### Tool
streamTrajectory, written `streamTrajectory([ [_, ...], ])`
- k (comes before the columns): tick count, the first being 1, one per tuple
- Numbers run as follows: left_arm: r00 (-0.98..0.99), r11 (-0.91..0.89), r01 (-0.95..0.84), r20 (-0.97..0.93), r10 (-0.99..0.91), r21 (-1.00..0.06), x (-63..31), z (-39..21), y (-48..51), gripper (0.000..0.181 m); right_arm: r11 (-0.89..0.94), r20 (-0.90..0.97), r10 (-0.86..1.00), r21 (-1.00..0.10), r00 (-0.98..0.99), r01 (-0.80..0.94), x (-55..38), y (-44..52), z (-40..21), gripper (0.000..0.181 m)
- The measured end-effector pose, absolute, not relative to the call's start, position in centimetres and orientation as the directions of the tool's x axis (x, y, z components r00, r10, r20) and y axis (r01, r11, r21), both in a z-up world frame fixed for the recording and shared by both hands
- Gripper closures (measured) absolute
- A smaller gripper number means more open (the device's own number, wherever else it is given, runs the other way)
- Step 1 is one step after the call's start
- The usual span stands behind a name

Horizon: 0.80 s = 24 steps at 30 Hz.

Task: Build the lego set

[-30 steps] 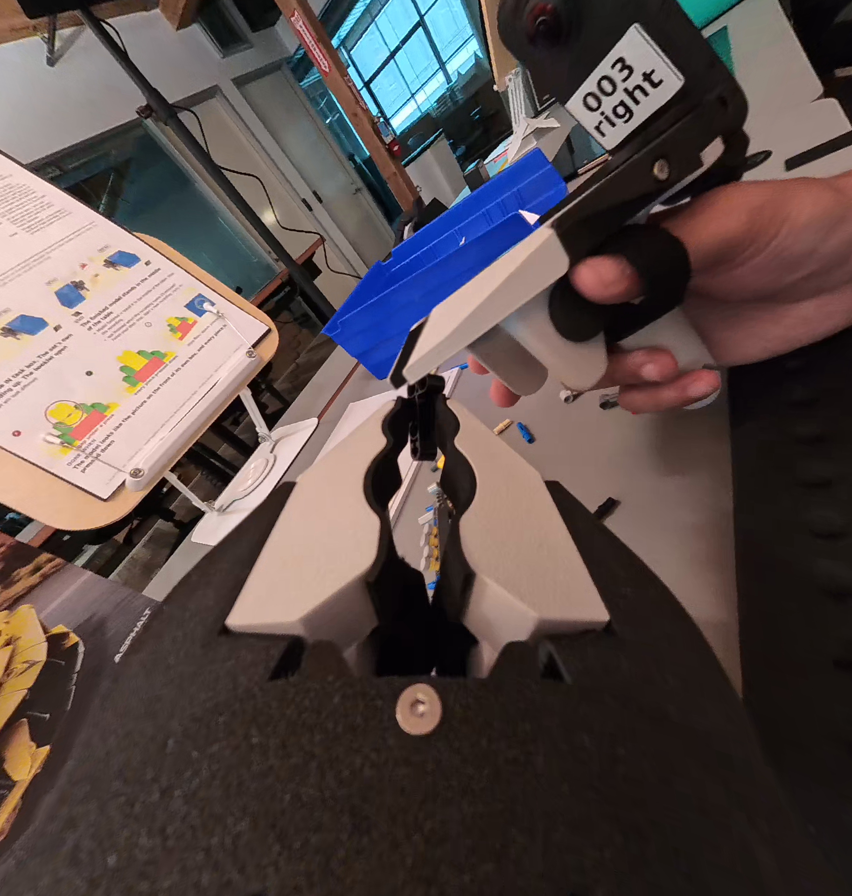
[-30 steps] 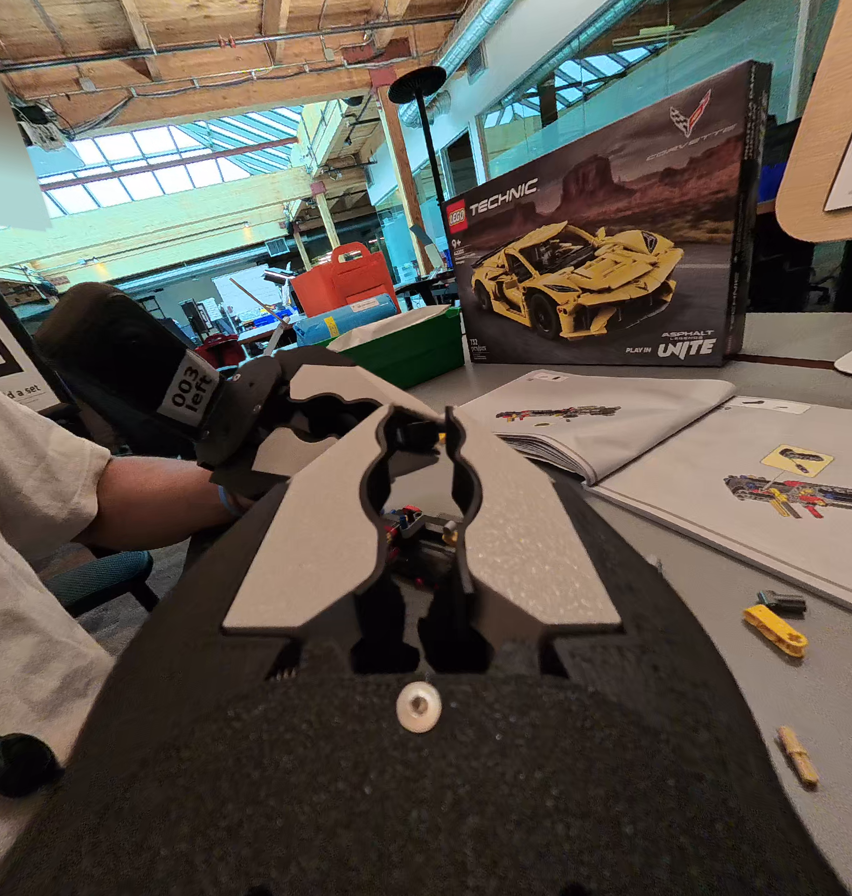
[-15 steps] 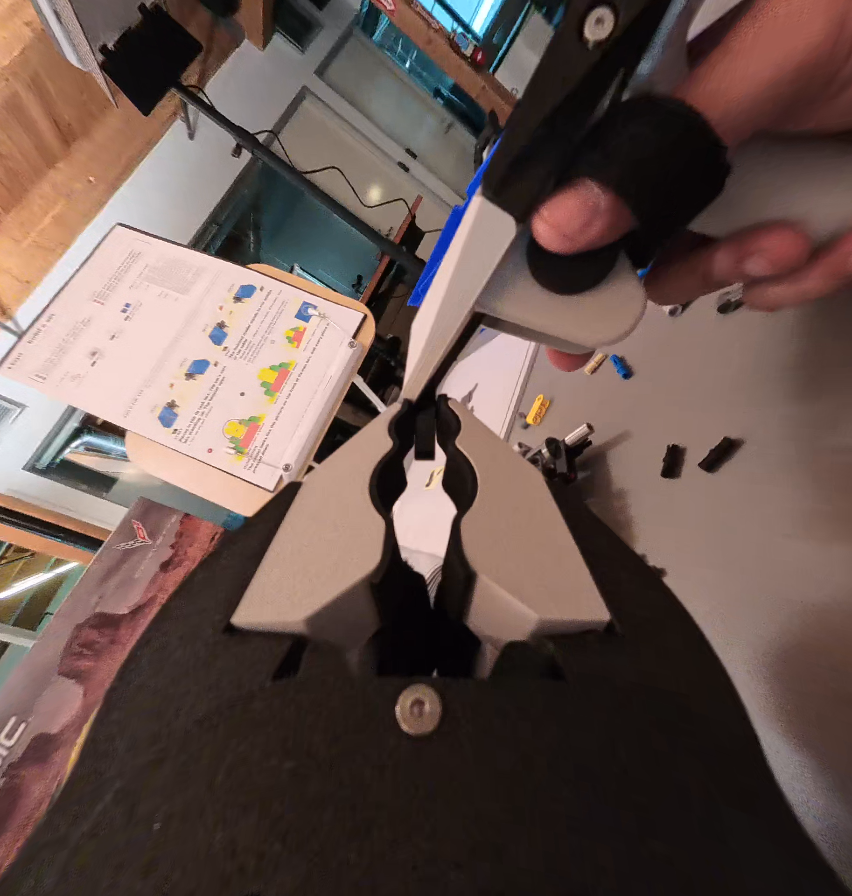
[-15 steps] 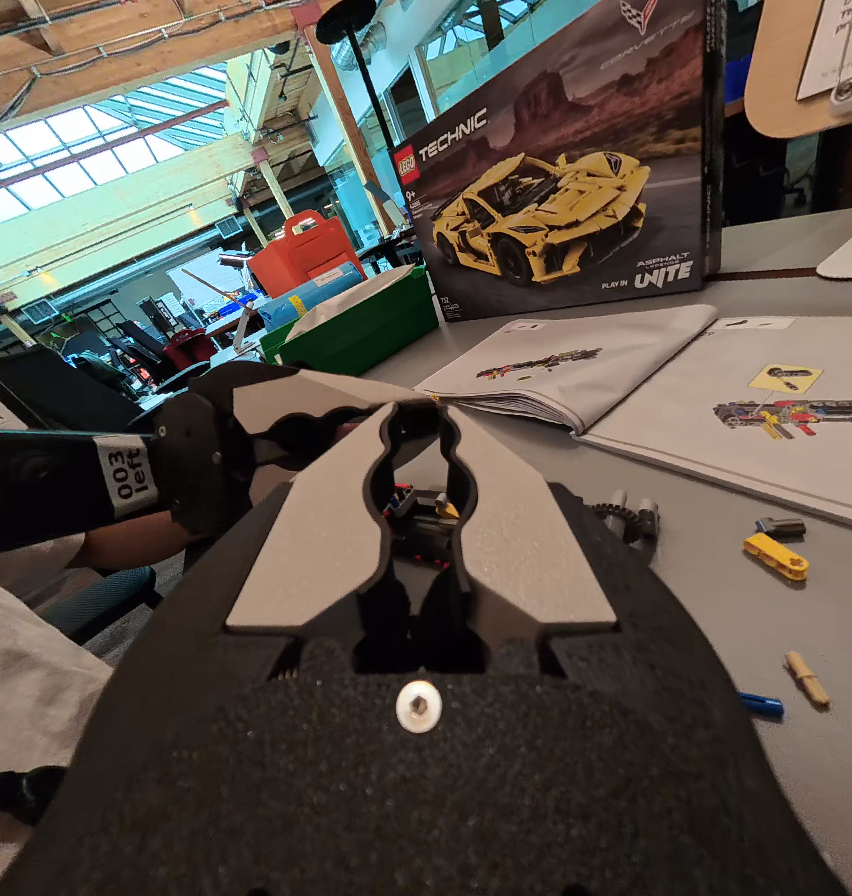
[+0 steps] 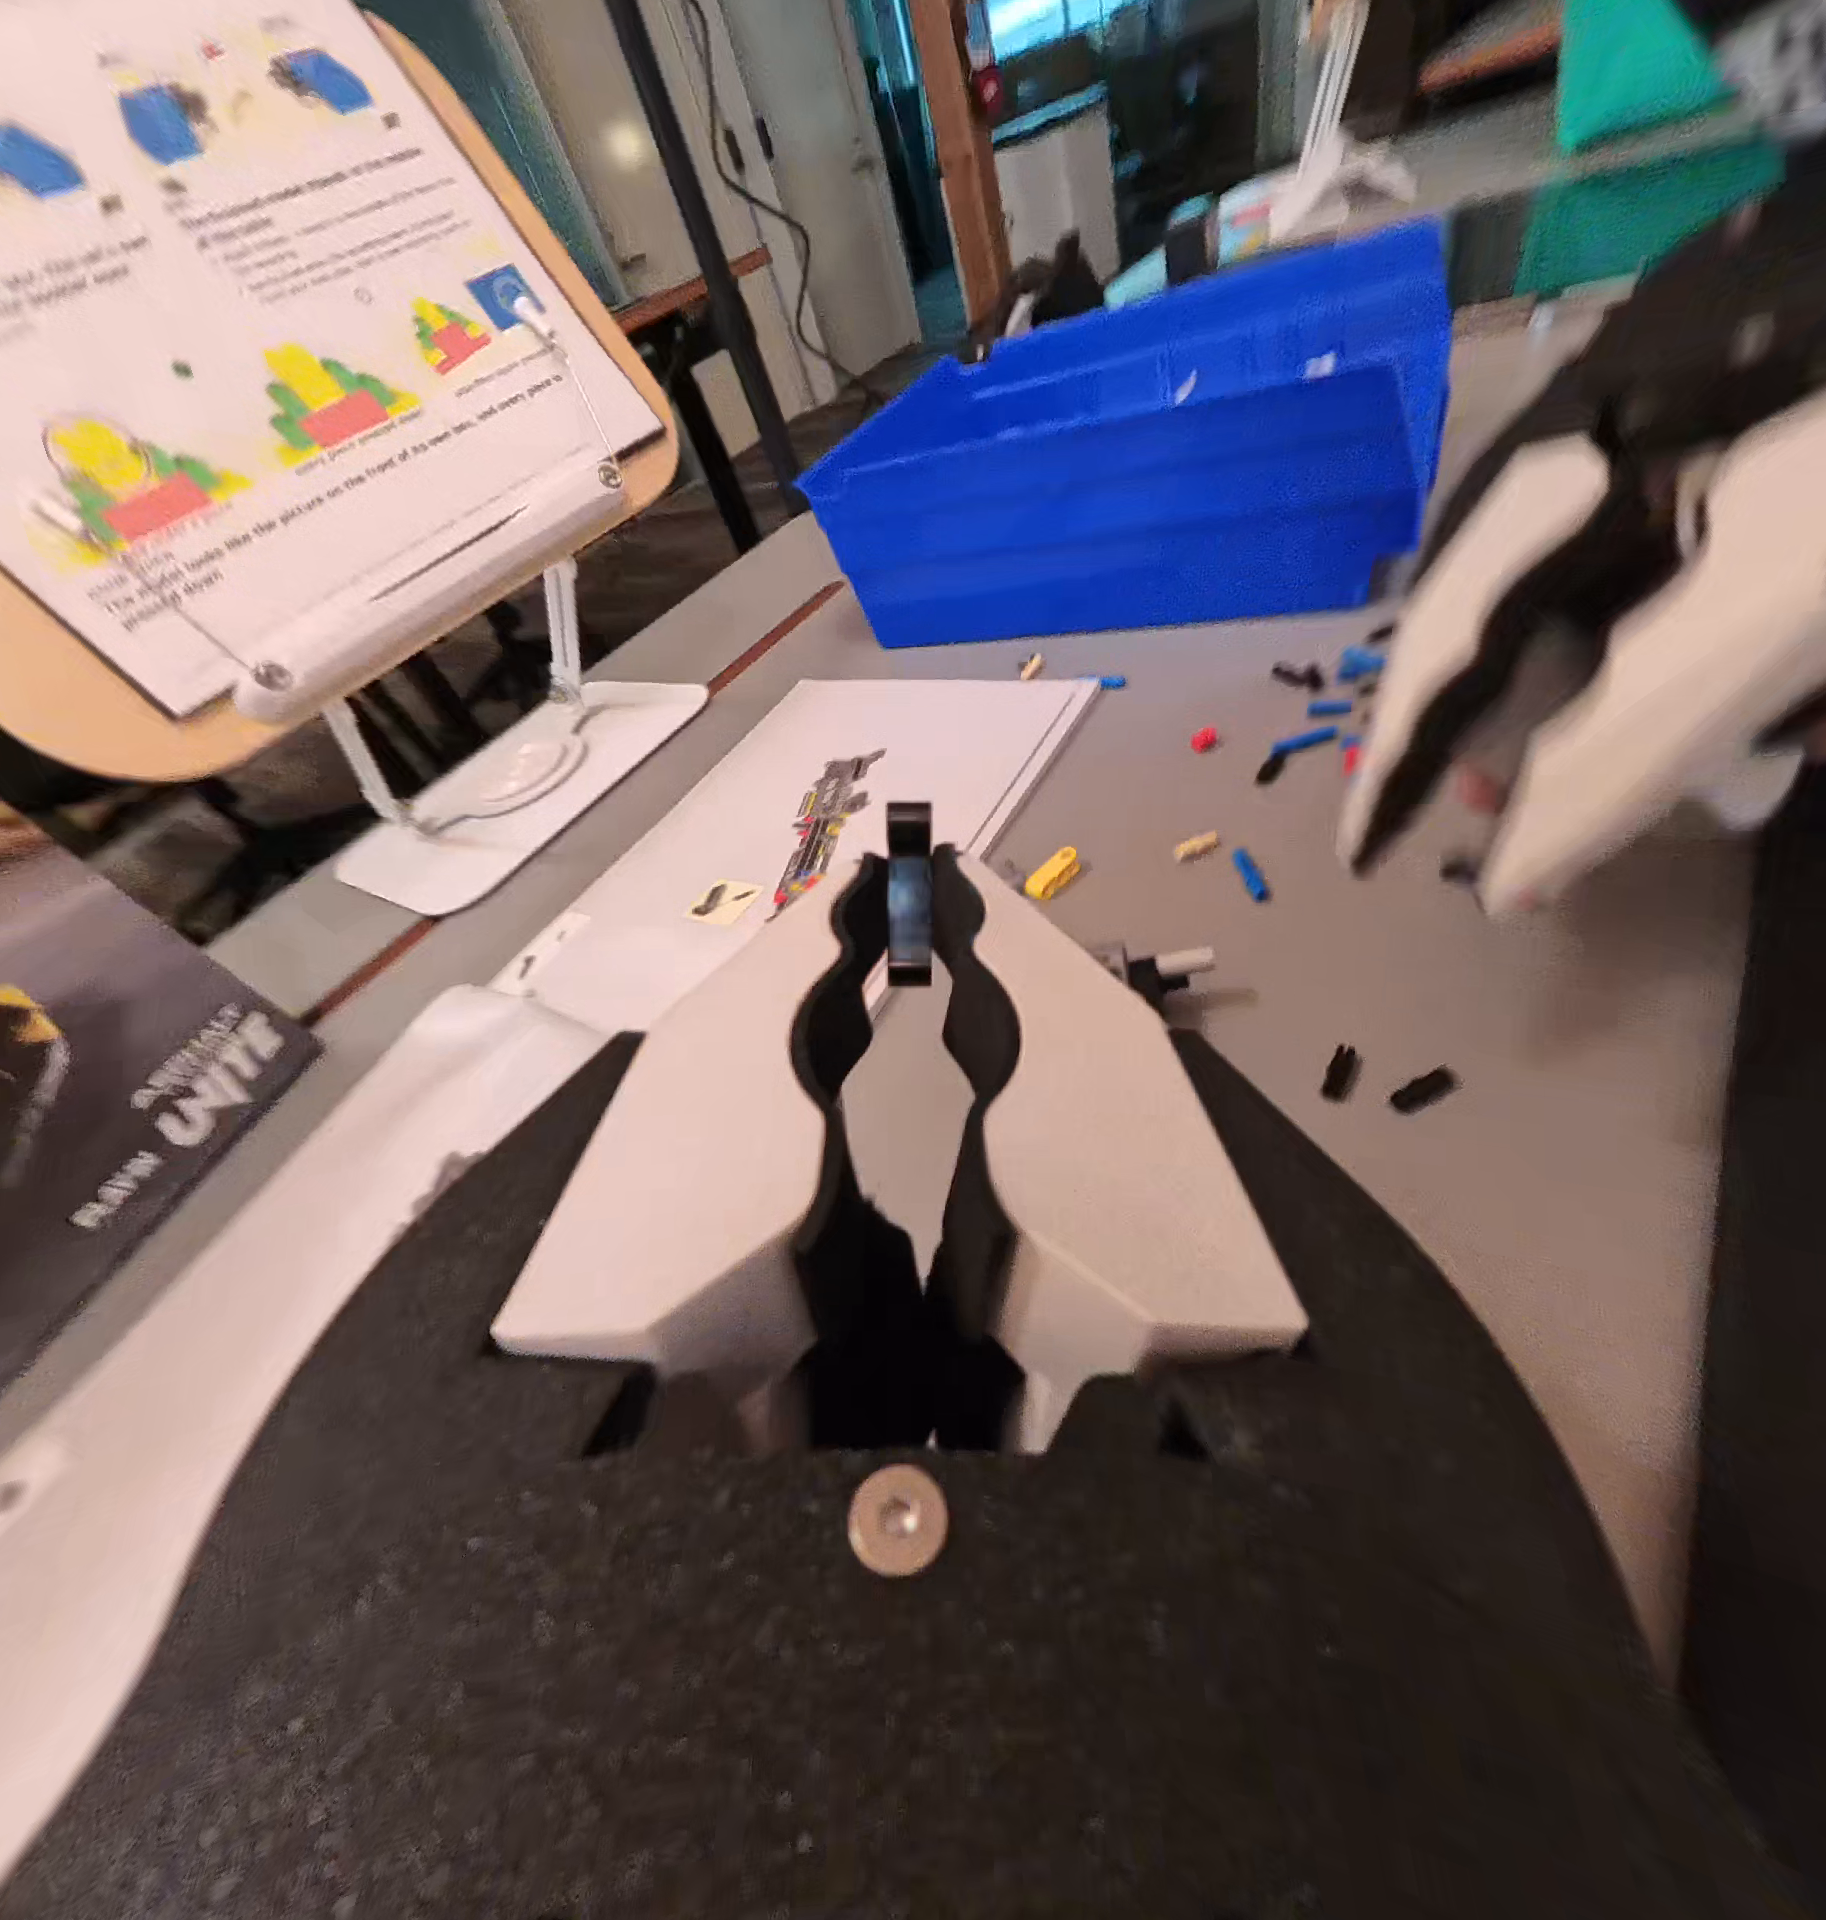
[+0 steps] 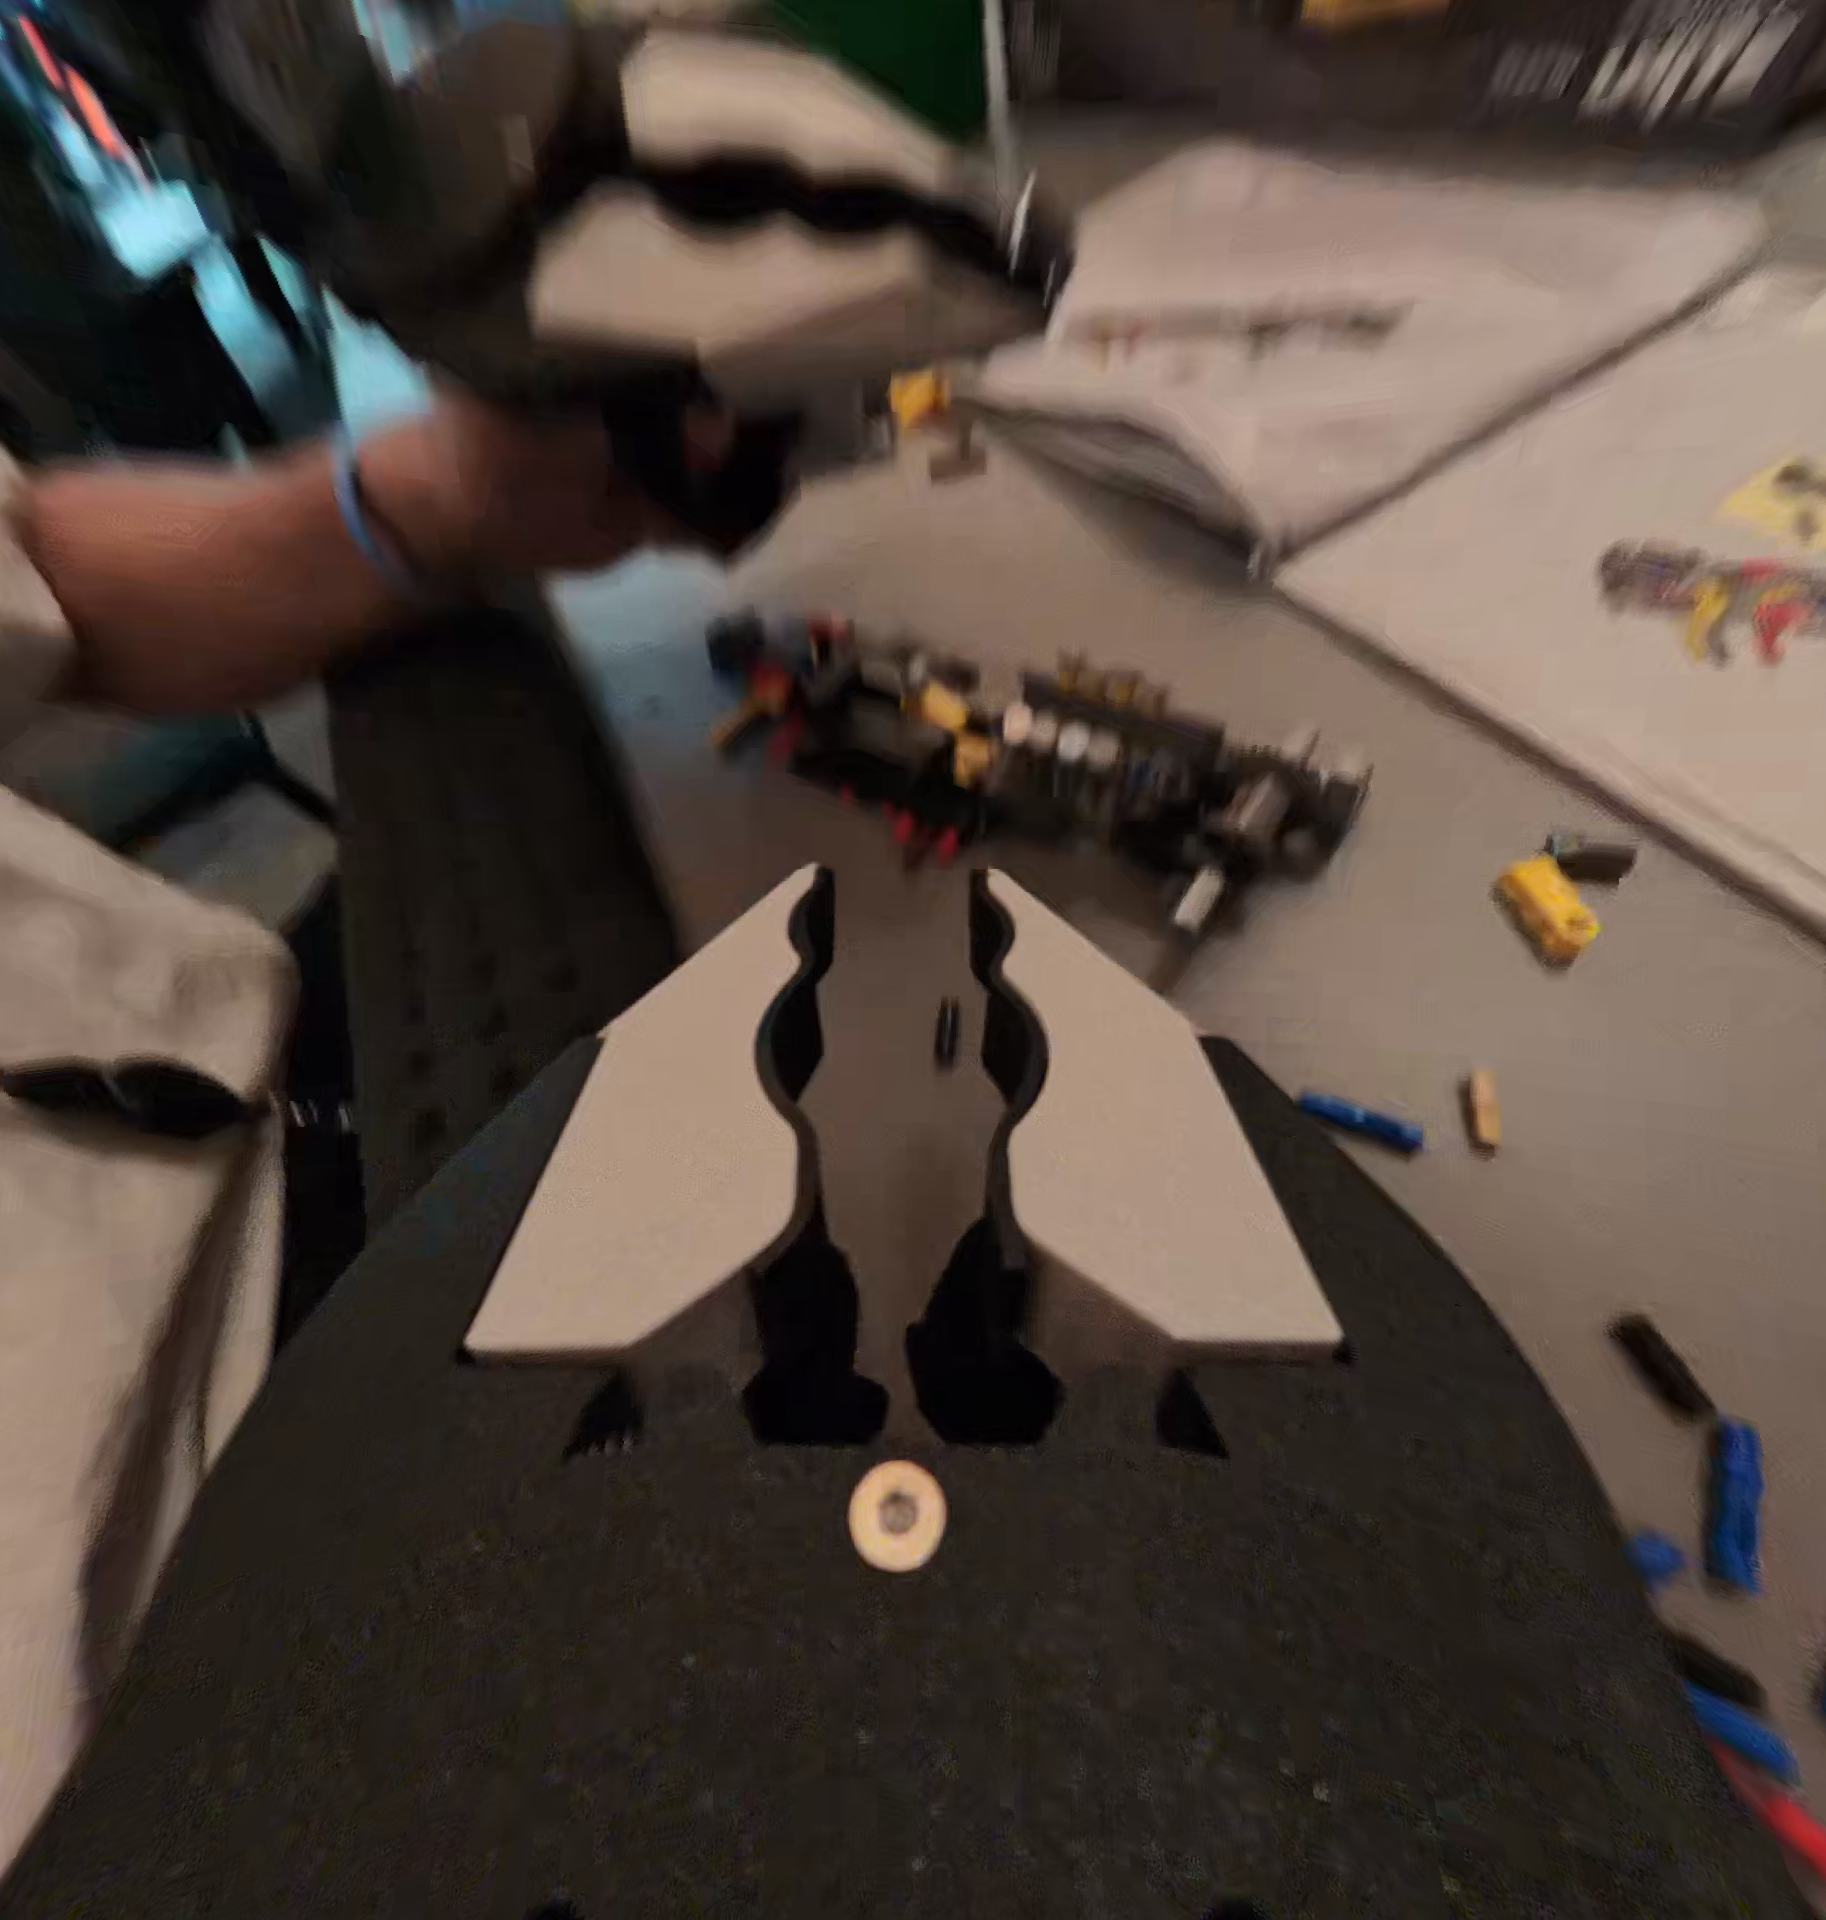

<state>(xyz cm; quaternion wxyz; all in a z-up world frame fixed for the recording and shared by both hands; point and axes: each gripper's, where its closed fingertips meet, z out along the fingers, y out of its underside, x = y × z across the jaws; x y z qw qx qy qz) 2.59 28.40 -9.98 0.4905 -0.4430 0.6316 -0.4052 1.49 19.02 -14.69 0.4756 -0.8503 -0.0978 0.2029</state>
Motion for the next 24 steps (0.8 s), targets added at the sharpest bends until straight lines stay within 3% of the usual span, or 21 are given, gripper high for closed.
streamTrajectory([
  [2, -0.159, 0.176, -0.166, -0.15, -0.976, -0.97, 2.7, -10.0, 28.6, 0.174, -0.63, -0.168, 0.36, -0.769, 0.918, 0.106, 1.4, 17.7, -17.1, 0.159],
  [6, -0.183, 0.11, -0.177, -0.077, -0.98, -0.978, 2.8, -10.3, 28.3, 0.174, -0.649, -0.064, 0.386, -0.728, 0.92, 0.222, 0.9, 17.5, -19.1, 0.167],
  [13, -0.214, 0.22, -0.198, -0.177, -0.961, -0.955, 2.8, -11.1, 27.1, 0.175, -0.693, -0.01, 0.371, -0.669, 0.929, 0.269, 1.5, 17.9, -20.9, 0.169],
  [17, -0.282, 0.406, -0.199, -0.345, -0.896, -0.892, 2.5, -12.2, 25.4, 0.175, -0.697, 0.02, 0.372, -0.654, 0.928, 0.294, 1.6, 18.1, -21.3, 0.177],
  [21, -0.364, 0.61, -0.217, -0.517, -0.775, -0.762, 2.2, -14.8, 23.5, 0.175, -0.679, 0.038, 0.346, -0.68, 0.938, 0.278, 2.2, 18.6, -20.9, 0.177],
  [24, -0.402, 0.65, -0.22, -0.54, -0.739, -0.727, 2.1, -15.8, 22.5, 0.175, -0.539, -0.041, 0.316, -0.83, 0.948, 0.144, 2.0, 19.9, -17.0, 0.178],
])
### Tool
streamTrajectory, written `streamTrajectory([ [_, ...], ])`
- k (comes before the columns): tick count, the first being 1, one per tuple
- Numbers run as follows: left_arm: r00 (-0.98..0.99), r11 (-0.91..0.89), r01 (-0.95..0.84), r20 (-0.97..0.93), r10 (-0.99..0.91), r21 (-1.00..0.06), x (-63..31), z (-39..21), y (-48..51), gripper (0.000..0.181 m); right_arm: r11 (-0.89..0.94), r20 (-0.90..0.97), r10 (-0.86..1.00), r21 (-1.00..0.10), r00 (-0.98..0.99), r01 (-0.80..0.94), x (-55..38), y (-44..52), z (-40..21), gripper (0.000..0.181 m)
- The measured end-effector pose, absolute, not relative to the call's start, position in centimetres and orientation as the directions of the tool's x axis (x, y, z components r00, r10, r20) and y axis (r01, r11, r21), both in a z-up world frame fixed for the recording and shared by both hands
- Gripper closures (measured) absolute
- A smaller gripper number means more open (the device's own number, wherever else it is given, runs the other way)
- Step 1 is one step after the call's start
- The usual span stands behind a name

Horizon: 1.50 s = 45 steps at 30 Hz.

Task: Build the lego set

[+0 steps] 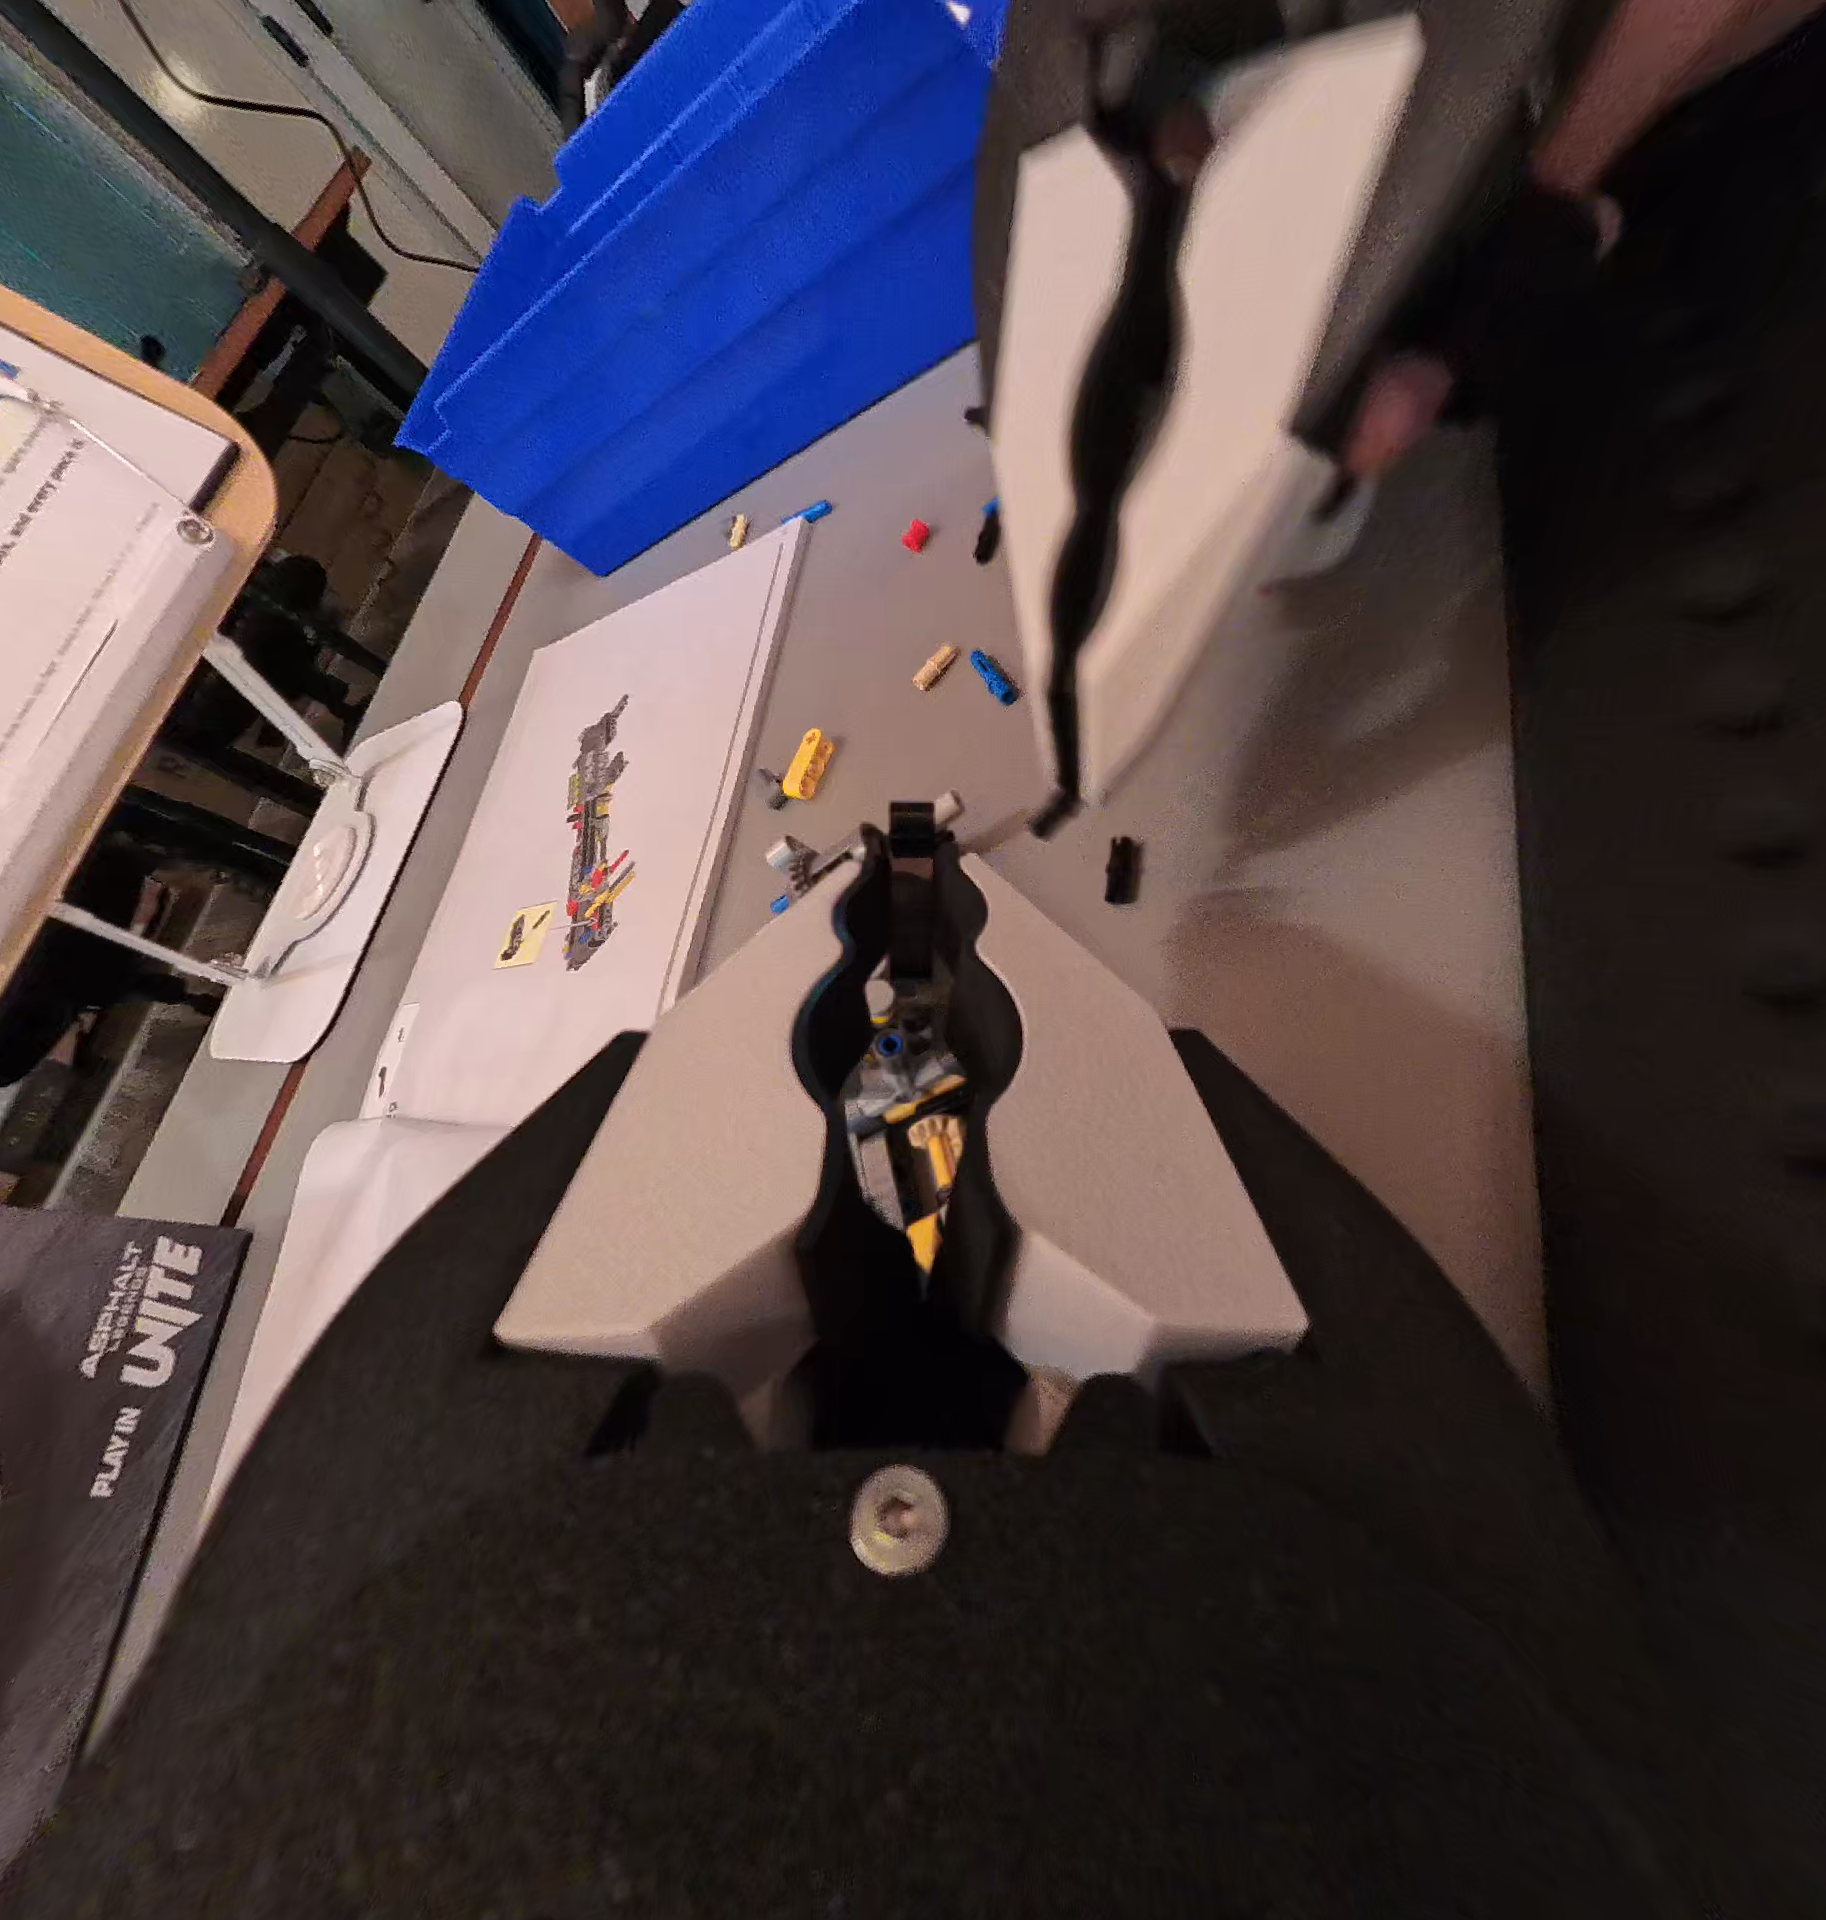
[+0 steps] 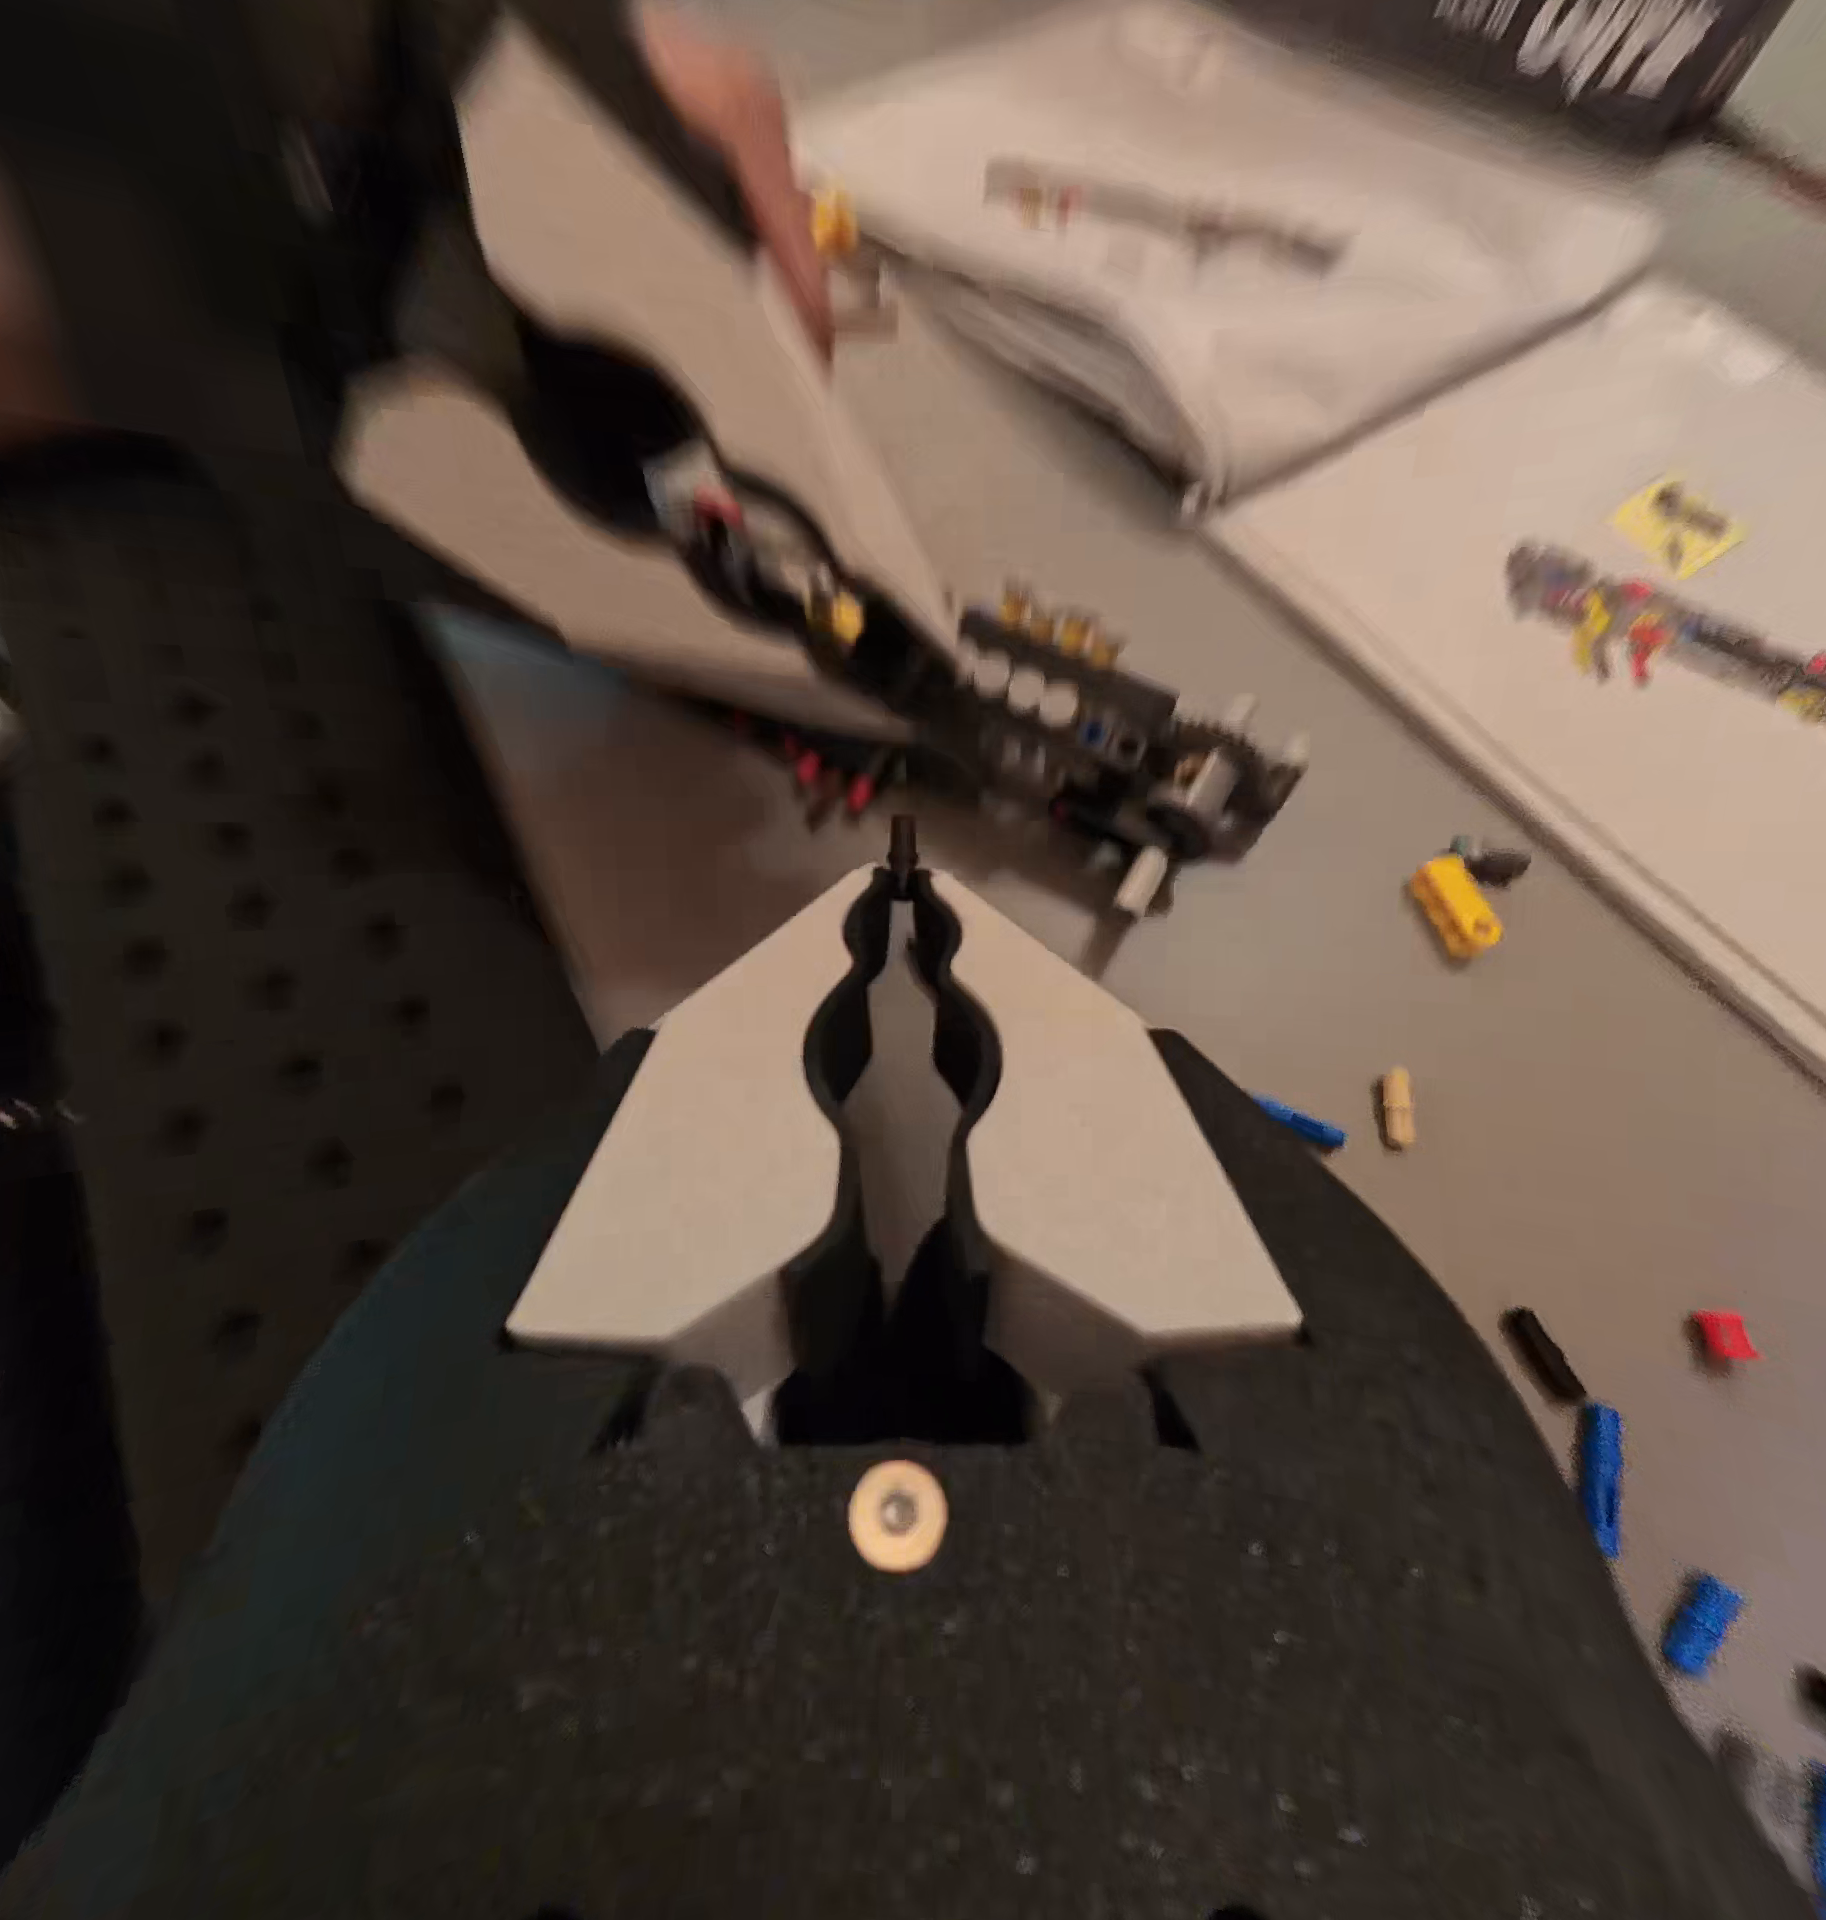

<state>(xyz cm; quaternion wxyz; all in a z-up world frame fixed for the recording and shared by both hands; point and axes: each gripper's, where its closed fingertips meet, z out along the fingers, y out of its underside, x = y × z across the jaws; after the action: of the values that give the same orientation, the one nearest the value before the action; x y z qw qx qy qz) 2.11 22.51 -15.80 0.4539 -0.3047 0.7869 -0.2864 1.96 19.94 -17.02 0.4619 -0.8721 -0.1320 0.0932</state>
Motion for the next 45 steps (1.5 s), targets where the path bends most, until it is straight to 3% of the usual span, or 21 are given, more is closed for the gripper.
streamTrajectory([
  [6, -0.392, 0.662, -0.215, -0.557, -0.732, -0.718, 2.2, -15.9, 22.2, 0.175, -0.332, -0.198, 0.341, -0.94, 0.919, -0.08, 1.2, 21.1, -12.9, 0.178],
  [19, -0.287, 0.41, -0.249, -0.338, -0.897, -0.877, 2.9, -13.5, 23.9, 0.175, -0.371, -0.39, 0.236, -0.883, 0.89, -0.289, 1.1, 22.9, -13.0, 0.178],
  [27, -0.282, 0.422, -0.25, -0.351, -0.893, -0.872, 3.0, -13.7, 23.6, 0.175, -0.324, -0.498, 0.262, -0.852, 0.827, -0.411, 0.8, 23.3, -11.7, 0.178],
  [33, -0.247, 0.417, -0.237, -0.361, -0.899, -0.877, 3.0, -12.9, 24.4, 0.175, -0.399, -0.402, 0.25, -0.872, 0.881, -0.285, 0.9, 22.9, -12.8, 0.178],
  [39, -0.274, 0.451, -0.203, -0.392, -0.878, -0.869, 2.7, -12.6, 23.5, 0.175, -0.509, -0.121, 0.188, -0.861, 0.975, -0.009, 0.9, 23.1, -15.3, 0.178],
  [45, -0.273, 0.465, -0.218, -0.404, -0.873, -0.858, 2.7, -12.9, 23.6, 0.175, -0.472, -0.049, 0.183, -0.88, 0.982, 0.044, 0.6, 23.2, -13.8, 0.178],
])
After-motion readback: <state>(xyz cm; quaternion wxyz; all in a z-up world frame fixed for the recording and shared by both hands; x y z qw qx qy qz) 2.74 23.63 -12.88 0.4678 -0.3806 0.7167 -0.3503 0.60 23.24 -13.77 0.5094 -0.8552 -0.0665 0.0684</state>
